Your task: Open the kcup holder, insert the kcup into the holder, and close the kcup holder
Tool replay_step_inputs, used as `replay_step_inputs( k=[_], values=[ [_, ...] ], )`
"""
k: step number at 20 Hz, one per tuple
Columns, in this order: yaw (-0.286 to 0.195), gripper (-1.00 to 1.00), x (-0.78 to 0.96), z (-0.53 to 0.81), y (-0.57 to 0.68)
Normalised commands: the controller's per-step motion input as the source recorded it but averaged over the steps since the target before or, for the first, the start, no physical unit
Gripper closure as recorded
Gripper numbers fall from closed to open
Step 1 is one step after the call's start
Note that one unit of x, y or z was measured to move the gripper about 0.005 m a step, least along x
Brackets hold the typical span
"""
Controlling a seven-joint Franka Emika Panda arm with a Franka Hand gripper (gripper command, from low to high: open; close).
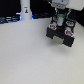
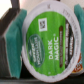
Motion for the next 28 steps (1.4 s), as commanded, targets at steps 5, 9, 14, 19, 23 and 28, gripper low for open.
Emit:
replay_step_inputs(
  k=[5,9,14,19,23,28],
  values=[
    [-0.014,1.0,0.31,0.29,-0.13],
    [-0.002,1.0,0.47,0.29,-0.13],
    [-0.015,1.0,0.46,0.09,-0.07],
    [-0.012,1.0,0.03,-0.18,-0.01],
    [0.002,1.0,-0.01,-0.25,0.01],
    [0.0,1.0,0.07,-0.05,0.05]
  ],
)
